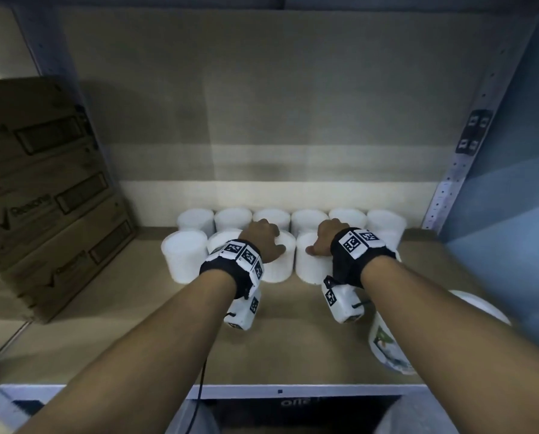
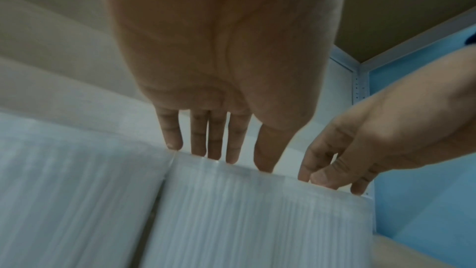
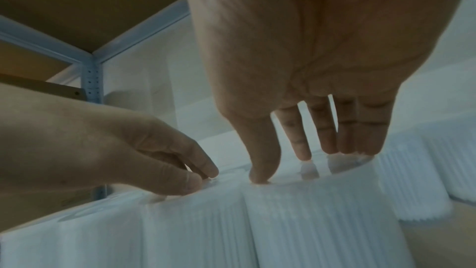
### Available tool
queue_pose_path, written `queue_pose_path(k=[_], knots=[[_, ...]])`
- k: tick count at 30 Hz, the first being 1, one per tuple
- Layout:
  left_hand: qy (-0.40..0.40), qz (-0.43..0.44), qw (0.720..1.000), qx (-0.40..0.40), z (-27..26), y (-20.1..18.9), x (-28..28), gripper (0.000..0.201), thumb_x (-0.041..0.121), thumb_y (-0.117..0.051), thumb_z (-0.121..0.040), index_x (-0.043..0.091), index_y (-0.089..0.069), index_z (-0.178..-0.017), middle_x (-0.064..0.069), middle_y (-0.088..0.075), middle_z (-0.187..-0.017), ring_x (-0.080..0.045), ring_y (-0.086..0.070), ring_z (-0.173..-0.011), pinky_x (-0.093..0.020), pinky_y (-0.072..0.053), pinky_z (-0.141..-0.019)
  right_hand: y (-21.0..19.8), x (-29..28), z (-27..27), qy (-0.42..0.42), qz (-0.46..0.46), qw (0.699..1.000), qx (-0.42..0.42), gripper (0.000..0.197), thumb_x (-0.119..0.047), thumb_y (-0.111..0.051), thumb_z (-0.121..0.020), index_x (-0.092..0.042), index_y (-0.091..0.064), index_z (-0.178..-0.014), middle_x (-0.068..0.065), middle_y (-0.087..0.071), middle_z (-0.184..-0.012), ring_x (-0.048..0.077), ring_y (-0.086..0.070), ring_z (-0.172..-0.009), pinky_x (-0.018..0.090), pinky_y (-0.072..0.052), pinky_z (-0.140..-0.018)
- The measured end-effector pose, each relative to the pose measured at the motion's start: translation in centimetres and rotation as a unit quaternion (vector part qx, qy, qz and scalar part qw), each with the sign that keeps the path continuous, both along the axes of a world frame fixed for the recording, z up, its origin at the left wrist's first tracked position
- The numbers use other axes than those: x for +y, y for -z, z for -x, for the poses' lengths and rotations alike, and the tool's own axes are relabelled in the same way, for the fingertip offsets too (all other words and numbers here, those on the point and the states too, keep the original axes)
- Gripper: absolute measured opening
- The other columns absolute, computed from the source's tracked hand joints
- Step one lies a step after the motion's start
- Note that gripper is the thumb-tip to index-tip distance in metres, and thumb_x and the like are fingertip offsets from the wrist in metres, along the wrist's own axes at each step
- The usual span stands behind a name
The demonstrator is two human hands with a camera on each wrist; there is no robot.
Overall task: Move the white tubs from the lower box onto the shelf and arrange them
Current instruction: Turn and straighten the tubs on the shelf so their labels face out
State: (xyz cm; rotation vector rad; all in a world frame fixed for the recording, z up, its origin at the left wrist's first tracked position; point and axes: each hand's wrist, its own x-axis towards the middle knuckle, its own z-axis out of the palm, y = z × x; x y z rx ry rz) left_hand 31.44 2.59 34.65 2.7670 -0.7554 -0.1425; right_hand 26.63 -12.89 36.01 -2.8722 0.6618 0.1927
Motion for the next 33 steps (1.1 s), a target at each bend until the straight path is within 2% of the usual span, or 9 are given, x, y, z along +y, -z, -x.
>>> queue_pose_path(k=[8,13,17,19,22,25,27,30,33], knots=[[0.016,-0.005,1.000,-0.016,-0.6,0.4,-0.2,0.049,0.036,-0.057,-0.090,0.011,-0.051,-0.132,-0.012,-0.047,-0.136,-0.029,-0.046,-0.125,-0.037,-0.037,-0.107,0.5,-0.1,-0.7,-0.008,0.025,1.000,0.009,0.065,-0.046,-0.063,-0.084,-0.006,-0.044,-0.133,0.017,-0.042,-0.140,0.034,-0.044,-0.128,0.041,-0.040,-0.101],[0.018,-0.001,1.000,-0.022,-0.8,0.7,-0.3,0.049,0.034,-0.058,-0.090,0.010,-0.051,-0.132,-0.012,-0.046,-0.136,-0.030,-0.044,-0.126,-0.037,-0.038,-0.107,-0.1,0.2,-0.3,-0.035,0.040,0.999,0.013,0.061,-0.045,-0.066,-0.081,-0.008,-0.050,-0.127,0.014,-0.049,-0.137,0.032,-0.050,-0.124,0.038,-0.044,-0.099],[0.018,0.002,1.000,-0.023,-0.9,0.9,-0.2,0.049,0.035,-0.058,-0.090,0.011,-0.050,-0.132,-0.012,-0.046,-0.136,-0.029,-0.043,-0.127,-0.038,-0.038,-0.107,-0.9,0.3,0.2,-0.069,0.027,0.997,0.036,0.047,-0.023,-0.065,-0.085,-0.009,-0.054,-0.128,0.011,-0.056,-0.133,0.028,-0.057,-0.118,0.035,-0.048,-0.099],[0.020,0.002,0.999,-0.025,-0.9,0.9,-0.3,0.050,0.034,-0.057,-0.090,0.011,-0.050,-0.133,-0.012,-0.046,-0.136,-0.029,-0.043,-0.128,-0.038,-0.037,-0.107,-1.1,0.0,0.3,-0.081,0.015,0.996,0.044,0.044,-0.011,-0.057,-0.088,-0.011,-0.052,-0.132,0.010,-0.053,-0.137,0.027,-0.055,-0.122,0.033,-0.046,-0.102],[0.021,0.002,0.999,-0.027,-0.9,1.0,-0.3,0.050,0.034,-0.057,-0.090,0.011,-0.049,-0.134,-0.012,-0.046,-0.137,-0.030,-0.042,-0.128,-0.038,-0.037,-0.107,-1.5,-0.1,1.0,-0.084,-0.011,0.996,0.036,0.049,-0.004,-0.048,-0.091,-0.017,-0.047,-0.139,0.007,-0.046,-0.144,0.025,-0.048,-0.129,0.027,-0.040,-0.102],[0.022,0.001,0.999,-0.026,-0.9,1.1,-0.3,0.050,0.034,-0.057,-0.090,0.011,-0.049,-0.134,-0.012,-0.046,-0.136,-0.030,-0.044,-0.127,-0.038,-0.038,-0.107,-1.7,0.0,1.1,-0.071,-0.014,0.997,-0.006,0.045,-0.009,-0.049,-0.091,-0.015,-0.050,-0.135,0.008,-0.049,-0.141,0.027,-0.048,-0.128,0.030,-0.040,-0.106],[0.022,0.000,0.999,-0.025,-0.8,1.1,-0.3,0.050,0.034,-0.057,-0.090,0.010,-0.050,-0.134,-0.012,-0.046,-0.135,-0.030,-0.044,-0.126,-0.039,-0.037,-0.107,-1.5,0.1,0.7,-0.061,0.008,0.998,-0.029,0.043,-0.020,-0.054,-0.091,-0.011,-0.051,-0.133,0.010,-0.051,-0.138,0.029,-0.047,-0.128,0.035,-0.038,-0.108],[0.021,-0.003,1.000,-0.023,-0.8,1.2,-0.4,0.050,0.035,-0.057,-0.090,0.011,-0.050,-0.133,-0.012,-0.046,-0.135,-0.030,-0.043,-0.126,-0.039,-0.037,-0.108,-1.0,0.4,0.3,-0.052,0.017,0.998,-0.012,0.053,-0.041,-0.060,-0.085,-0.009,-0.054,-0.126,0.012,-0.054,-0.134,0.032,-0.051,-0.122,0.038,-0.045,-0.100],[0.022,-0.004,1.000,-0.023,-0.9,1.3,-0.4,0.049,0.035,-0.057,-0.090,0.011,-0.050,-0.133,-0.012,-0.046,-0.135,-0.030,-0.043,-0.127,-0.039,-0.037,-0.108,-0.3,0.5,0.0,-0.057,0.036,0.998,0.004,0.053,-0.046,-0.061,-0.081,-0.010,-0.056,-0.120,0.012,-0.056,-0.129,0.032,-0.054,-0.118,0.038,-0.047,-0.095]])
